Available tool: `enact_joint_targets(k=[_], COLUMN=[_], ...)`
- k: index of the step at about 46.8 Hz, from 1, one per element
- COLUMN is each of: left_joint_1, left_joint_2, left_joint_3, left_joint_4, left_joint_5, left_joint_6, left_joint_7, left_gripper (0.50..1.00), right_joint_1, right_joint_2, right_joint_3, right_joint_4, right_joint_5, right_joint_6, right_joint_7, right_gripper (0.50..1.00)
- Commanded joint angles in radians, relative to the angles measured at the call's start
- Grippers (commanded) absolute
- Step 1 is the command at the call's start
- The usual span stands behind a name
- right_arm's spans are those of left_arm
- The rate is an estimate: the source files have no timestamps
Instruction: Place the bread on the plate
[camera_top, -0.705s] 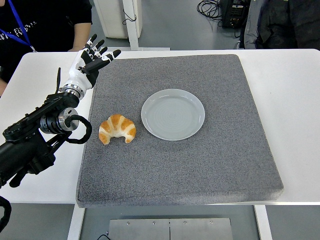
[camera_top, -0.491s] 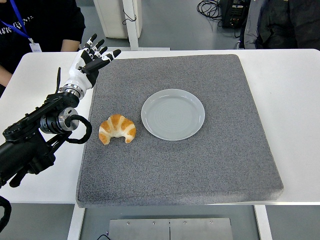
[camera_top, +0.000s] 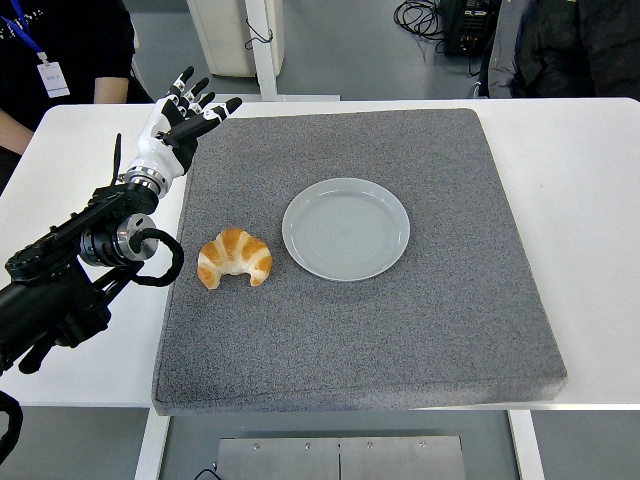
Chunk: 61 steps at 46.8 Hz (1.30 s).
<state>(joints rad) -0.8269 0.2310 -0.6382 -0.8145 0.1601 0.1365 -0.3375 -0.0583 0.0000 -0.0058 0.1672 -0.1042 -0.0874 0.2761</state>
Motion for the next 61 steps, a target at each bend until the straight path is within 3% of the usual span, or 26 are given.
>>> enact_joint_targets(k=[1,49,61], left_joint_1=[-0.001,-0.018,-0.015], left_joint_2=[-0.005,0.001,0.042], left_joint_3=[0.0,0.0,0.002], left_joint_4=[0.0,-0.02,-0.103], left_joint_5=[0.001,0.001,0.01], left_joint_6=[0.0,0.0,0.002], left_joint_7=[0.0,0.009,0.021], left_gripper=[0.975,0.972,0.969], right_joint_1=[0.0,0.0,0.0], right_joint_2=[0.0,0.0,0.0], right_joint_3=[0.0,0.0,0.0], right_joint_4=[0.0,-0.001,-0.001], right_joint_5=[0.0,0.0,0.0], right_joint_6=[0.0,0.0,0.0], right_joint_7=[0.0,0.0,0.0], right_gripper=[1.0,1.0,1.0])
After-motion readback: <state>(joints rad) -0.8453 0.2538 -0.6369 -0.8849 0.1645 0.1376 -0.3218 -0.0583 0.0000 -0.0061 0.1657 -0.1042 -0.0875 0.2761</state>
